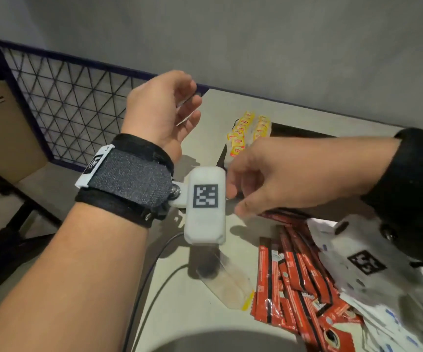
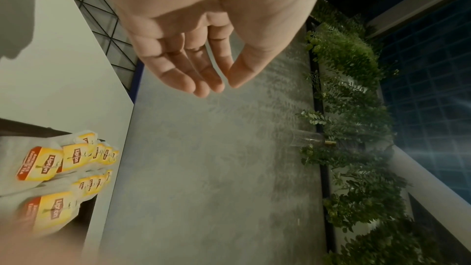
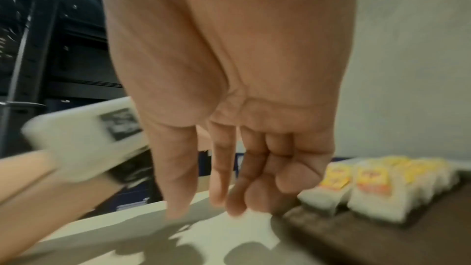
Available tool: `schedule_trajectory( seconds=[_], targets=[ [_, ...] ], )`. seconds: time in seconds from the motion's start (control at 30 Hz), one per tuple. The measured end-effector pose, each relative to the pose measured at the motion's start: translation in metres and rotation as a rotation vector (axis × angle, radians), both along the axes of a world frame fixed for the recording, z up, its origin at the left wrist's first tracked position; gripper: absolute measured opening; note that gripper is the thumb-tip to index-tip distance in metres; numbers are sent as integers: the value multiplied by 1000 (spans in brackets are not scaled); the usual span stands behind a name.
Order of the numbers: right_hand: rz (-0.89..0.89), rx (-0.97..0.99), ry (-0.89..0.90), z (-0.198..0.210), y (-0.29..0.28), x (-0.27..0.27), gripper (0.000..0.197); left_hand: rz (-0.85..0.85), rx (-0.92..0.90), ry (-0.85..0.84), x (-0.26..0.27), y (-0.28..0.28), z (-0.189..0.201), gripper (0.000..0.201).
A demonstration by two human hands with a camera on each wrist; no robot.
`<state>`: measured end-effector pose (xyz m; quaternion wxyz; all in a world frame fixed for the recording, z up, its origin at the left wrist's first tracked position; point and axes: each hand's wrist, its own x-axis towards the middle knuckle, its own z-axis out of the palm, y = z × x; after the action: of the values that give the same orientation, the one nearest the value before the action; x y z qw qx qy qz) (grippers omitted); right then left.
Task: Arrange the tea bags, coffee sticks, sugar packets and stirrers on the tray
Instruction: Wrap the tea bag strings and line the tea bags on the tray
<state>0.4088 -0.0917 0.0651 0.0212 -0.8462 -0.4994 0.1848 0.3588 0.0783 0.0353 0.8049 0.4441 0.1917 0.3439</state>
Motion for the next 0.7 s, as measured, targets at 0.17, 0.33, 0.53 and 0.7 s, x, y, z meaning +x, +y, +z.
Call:
schedule_trajectory(
  seconds=[0.17, 0.33, 0.53, 0.7],
  targets=[
    [142, -157, 11, -14, -8, -45, 32, 4, -13, -6, -5, 3, 0, 7],
    [104, -85, 50, -40, -5, -48, 27, 0, -17, 1, -5, 3, 0, 6],
    [-51, 100, 388, -43, -8, -36, 24, -46, -18, 18, -4, -1, 1, 4],
    [-481, 456, 945, -27, -29, -16, 17, -109, -18, 26, -2, -6, 2, 2]
  ],
)
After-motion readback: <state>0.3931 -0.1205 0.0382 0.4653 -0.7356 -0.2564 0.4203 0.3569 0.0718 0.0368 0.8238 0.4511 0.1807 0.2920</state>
